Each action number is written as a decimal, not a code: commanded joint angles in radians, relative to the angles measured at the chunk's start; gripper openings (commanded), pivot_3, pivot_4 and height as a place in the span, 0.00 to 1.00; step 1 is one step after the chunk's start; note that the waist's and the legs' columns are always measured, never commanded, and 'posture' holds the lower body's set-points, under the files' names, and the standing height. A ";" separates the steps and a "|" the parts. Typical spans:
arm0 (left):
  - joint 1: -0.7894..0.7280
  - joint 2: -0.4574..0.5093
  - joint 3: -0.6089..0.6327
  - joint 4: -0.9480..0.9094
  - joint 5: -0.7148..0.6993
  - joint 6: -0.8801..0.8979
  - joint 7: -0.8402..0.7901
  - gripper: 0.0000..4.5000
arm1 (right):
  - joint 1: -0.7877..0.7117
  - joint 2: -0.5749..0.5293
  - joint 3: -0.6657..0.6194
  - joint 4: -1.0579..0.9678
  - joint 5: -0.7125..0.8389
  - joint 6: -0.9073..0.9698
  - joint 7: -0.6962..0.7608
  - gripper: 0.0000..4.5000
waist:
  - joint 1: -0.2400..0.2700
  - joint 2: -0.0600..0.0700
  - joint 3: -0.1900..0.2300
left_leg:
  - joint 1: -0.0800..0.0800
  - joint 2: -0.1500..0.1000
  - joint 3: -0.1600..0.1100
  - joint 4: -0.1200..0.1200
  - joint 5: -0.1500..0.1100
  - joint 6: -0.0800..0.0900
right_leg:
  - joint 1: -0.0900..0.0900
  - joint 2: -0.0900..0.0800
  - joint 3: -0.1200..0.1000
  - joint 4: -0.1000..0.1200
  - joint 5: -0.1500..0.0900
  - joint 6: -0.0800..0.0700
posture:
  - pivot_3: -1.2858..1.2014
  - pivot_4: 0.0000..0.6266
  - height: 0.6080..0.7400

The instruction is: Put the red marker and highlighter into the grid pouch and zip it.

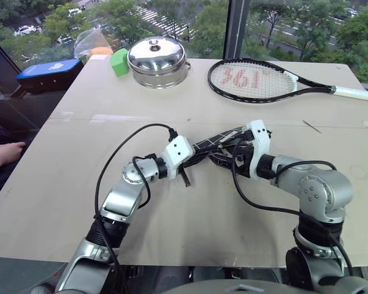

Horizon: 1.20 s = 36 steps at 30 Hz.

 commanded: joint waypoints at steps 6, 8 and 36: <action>0.007 0.020 -0.005 -0.077 -0.001 -0.013 -0.007 0.00 | -0.014 0.032 -0.011 0.004 0.029 -0.063 -0.061 0.02 | 0.000 0.000 0.000 | 0.000 0.000 0.000 0.000 0.000 0.000 | 0.000 0.000 0.000 0.000 0.000 0.000 | 0.52 0.24 1.00; 0.013 0.022 -0.003 -0.083 -0.002 -0.012 -0.005 0.00 | -0.011 0.026 -0.020 0.000 0.030 -0.064 -0.077 0.02 | -0.001 0.000 0.000 | 0.000 0.000 0.000 0.000 0.000 0.000 | 0.000 0.000 0.000 0.000 0.000 0.000 | 0.52 0.24 1.00; 0.218 0.251 0.273 -0.083 -0.404 0.147 -0.246 0.83 | 0.683 -0.673 -0.302 -0.104 -0.003 -0.811 0.351 0.76 | 0.001 -0.001 0.000 | 0.002 0.002 0.001 -0.003 -0.002 0.000 | 0.001 0.000 0.003 -0.004 -0.003 0.005 | 0.52 0.24 1.00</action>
